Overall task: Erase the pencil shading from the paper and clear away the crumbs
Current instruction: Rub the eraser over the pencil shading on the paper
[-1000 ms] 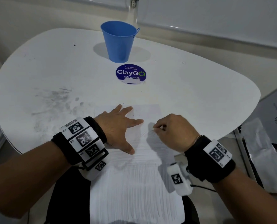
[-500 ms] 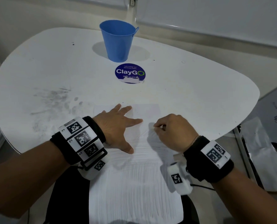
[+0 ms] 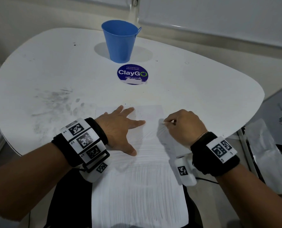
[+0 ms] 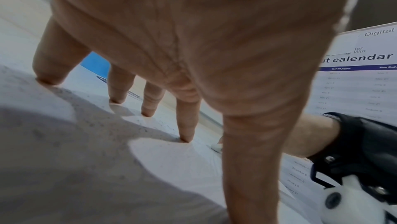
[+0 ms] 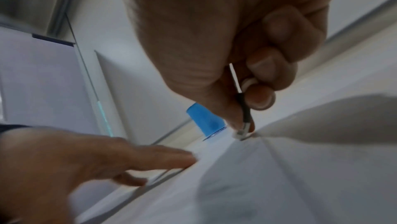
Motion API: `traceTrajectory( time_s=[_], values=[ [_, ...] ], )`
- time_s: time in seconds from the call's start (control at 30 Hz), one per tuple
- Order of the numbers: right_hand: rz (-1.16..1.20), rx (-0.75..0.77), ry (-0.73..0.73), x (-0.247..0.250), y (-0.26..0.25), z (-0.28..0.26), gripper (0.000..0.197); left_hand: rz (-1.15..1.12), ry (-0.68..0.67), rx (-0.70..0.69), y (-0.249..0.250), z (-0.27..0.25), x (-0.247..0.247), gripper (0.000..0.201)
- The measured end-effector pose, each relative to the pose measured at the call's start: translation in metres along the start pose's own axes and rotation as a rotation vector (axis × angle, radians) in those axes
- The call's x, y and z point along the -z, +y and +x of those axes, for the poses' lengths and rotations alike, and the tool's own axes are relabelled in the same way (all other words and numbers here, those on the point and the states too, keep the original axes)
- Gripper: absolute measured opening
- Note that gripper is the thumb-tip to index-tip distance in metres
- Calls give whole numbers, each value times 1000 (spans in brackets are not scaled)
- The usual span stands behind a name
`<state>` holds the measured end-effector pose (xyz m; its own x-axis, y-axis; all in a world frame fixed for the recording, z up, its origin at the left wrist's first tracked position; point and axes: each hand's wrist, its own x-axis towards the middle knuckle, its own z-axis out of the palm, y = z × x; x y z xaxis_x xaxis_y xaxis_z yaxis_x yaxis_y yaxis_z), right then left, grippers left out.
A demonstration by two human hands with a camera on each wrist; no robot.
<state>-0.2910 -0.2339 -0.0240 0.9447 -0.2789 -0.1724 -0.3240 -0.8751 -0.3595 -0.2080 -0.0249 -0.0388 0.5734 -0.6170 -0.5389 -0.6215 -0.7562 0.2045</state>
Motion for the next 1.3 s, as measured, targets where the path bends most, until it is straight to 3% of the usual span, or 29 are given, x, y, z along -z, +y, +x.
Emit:
traceTrajectory(
  time_s=[0.13, 0.27, 0.4, 0.57, 0.7, 0.87, 1.0, 1.17, 1.3],
  values=[
    [-22, 54, -93, -6, -5, -7, 19, -4, -2, 0, 1, 0, 0, 109],
    [15, -26, 15, 1, 1, 1, 18, 3, 2, 4, 1, -1, 0, 108],
    [-13, 97, -101, -11, -14, -13, 20, 7, -3, 3, 2, 0, 0, 109],
    [-52, 41, -5, -9, -13, -8, 21, 6, -2, 2, 0, -1, 0, 109],
    [-3, 179, -156, -16, -30, -27, 21, 17, -10, 5, 1, 0, -1, 109],
    [-37, 70, -30, -11, -18, -10, 20, 11, -16, 9, -1, 0, -1, 109],
    [-6, 159, -142, -19, -29, -25, 20, 20, -12, 7, 2, 1, -1, 109],
    [-24, 72, -26, -12, -17, -11, 20, 12, -6, 8, -1, 1, -2, 109],
    [9, 187, -184, -19, -30, -28, 19, 26, -12, 9, 2, 0, -1, 109]
  ],
)
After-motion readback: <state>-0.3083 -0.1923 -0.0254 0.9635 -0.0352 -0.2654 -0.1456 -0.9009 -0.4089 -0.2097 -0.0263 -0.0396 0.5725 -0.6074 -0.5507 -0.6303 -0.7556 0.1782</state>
